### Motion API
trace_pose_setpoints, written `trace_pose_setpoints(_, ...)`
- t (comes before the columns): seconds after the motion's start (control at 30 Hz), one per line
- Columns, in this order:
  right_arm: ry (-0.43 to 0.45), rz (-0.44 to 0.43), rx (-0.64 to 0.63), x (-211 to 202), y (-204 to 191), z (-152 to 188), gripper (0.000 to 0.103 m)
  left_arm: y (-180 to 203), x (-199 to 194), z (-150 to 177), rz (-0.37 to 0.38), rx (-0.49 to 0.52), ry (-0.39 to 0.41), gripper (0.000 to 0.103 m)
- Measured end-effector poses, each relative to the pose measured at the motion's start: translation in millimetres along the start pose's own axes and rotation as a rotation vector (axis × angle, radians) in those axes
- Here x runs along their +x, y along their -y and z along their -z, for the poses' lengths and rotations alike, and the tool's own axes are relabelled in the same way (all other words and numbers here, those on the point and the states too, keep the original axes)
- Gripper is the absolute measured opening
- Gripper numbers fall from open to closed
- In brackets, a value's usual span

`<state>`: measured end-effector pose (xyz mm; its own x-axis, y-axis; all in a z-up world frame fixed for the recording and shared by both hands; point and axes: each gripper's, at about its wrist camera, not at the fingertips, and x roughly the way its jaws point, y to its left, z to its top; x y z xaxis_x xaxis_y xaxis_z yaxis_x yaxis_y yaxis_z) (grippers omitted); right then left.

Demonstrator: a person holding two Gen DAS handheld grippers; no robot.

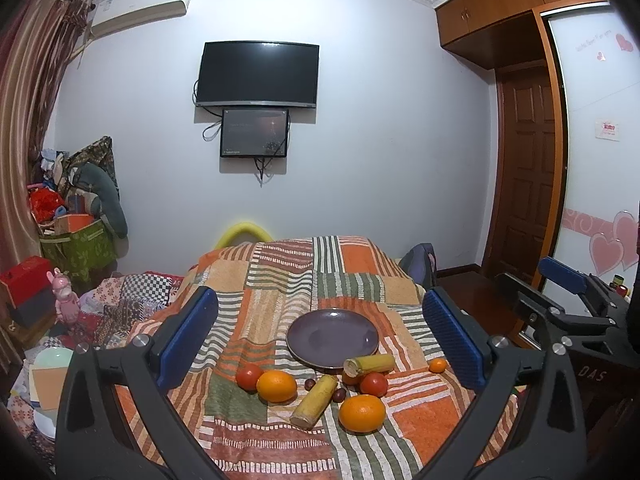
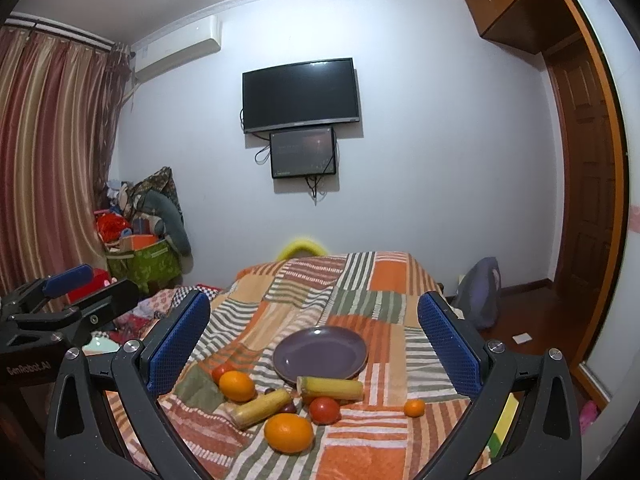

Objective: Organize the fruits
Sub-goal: 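Lower the left tool onto the short yellow cylinder while the right tool approaches the large orange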

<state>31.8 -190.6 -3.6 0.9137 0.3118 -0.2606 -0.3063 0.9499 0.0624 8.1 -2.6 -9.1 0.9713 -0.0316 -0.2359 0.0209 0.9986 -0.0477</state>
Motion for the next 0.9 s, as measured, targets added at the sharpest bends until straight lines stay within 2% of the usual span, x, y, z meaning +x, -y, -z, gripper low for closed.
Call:
trace_pose_setpoints(0.1, -0.019, 0.021, -0.024, 6, 1, 5, 0.103, -3, 6, 2, -0.010, -0.004, -0.020, 0.100)
trace_pose_setpoints(0.17, -0.046, 0.017, -0.022, 11, 3, 9, 0.103, -5, 12, 5, -0.014, -0.005, -0.046, 0.088)
trace_pose_setpoints(0.3, -0.123, -0.004, -0.009, 24, 11, 21, 0.098, -13, 28, 13, -0.015, -0.012, -0.116, 0.079)
trace_pose_setpoints(0.37, -0.166, -0.010, -0.007, 32, 14, 27, 0.089, -17, 35, 17, -0.019, -0.008, -0.142, 0.073)
trace_pose_setpoints(0.47, -0.248, -0.037, 0.010, 45, 19, 39, 0.076, -23, 46, 27, -0.026, 0.004, -0.191, 0.071)
trace_pose_setpoints(0.63, -0.387, -0.084, 0.054, 64, 26, 60, 0.059, -35, 68, 48, -0.021, 0.014, -0.292, 0.060)
trace_pose_setpoints(0.73, -0.462, -0.116, 0.061, 74, 24, 73, 0.059, -44, 80, 61, -0.020, 0.010, -0.352, 0.055)
trace_pose_setpoints(0.9, -0.526, -0.144, 0.030, 89, 12, 86, 0.059, -60, 99, 82, -0.028, -0.013, -0.436, 0.051)
